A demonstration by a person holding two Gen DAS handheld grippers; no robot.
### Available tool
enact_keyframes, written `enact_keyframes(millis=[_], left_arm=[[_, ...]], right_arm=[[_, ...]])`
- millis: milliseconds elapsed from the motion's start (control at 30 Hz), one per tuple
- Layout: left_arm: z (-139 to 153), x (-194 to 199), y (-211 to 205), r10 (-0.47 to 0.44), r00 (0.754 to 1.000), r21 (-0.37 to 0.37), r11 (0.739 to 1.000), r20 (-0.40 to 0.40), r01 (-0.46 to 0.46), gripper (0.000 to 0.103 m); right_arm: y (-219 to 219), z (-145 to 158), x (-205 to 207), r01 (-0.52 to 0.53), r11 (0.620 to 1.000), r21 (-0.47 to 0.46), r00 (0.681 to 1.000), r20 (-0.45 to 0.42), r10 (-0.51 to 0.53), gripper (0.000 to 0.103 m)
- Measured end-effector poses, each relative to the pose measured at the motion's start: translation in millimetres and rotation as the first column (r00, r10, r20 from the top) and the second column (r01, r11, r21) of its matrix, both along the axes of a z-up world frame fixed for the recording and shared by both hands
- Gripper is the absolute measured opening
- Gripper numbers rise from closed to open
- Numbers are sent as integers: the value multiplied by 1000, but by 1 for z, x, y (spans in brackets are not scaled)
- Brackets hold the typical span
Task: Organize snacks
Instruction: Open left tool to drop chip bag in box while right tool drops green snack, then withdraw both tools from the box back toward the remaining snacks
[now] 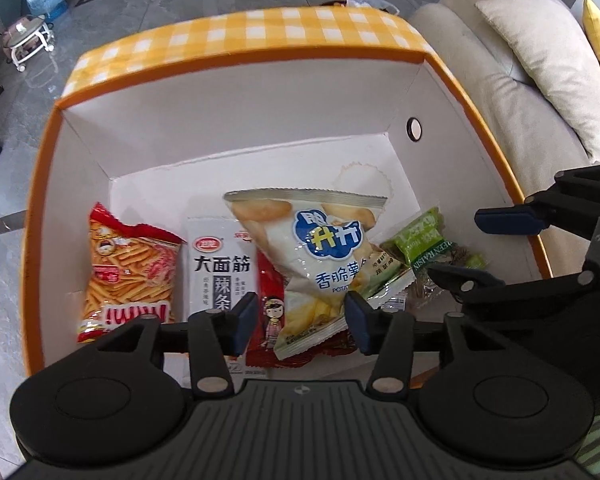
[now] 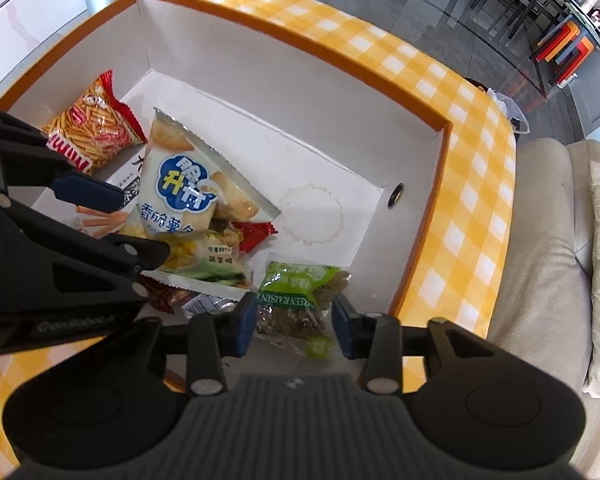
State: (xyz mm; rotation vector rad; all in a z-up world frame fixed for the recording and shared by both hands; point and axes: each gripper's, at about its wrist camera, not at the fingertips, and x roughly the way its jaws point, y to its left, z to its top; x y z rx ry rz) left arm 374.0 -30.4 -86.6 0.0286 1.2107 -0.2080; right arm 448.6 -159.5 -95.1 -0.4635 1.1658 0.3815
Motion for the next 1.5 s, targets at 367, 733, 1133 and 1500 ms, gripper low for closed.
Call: enact_keyframes(millis=[367,733,1133,1500], left_arm=[[49,-50,12,44,970,-2,999,240,-45,71],[71,-129,17,16,920,11,1000,391,-22,71],[56,-202,9,-26,930,8,1000,368,25,71],[24,-253,4,-10,956,-43,999,293,24,71]], right_arm=[[-23,51,-42,98,978,182,974,185,-132,68],[-49,85,-134,188,883,430,908,266,-323,72],[-68,62,-235,302,811,501,869,205,-450,72],[-86,36,-286,358,806,471,857,178,-484,72]])
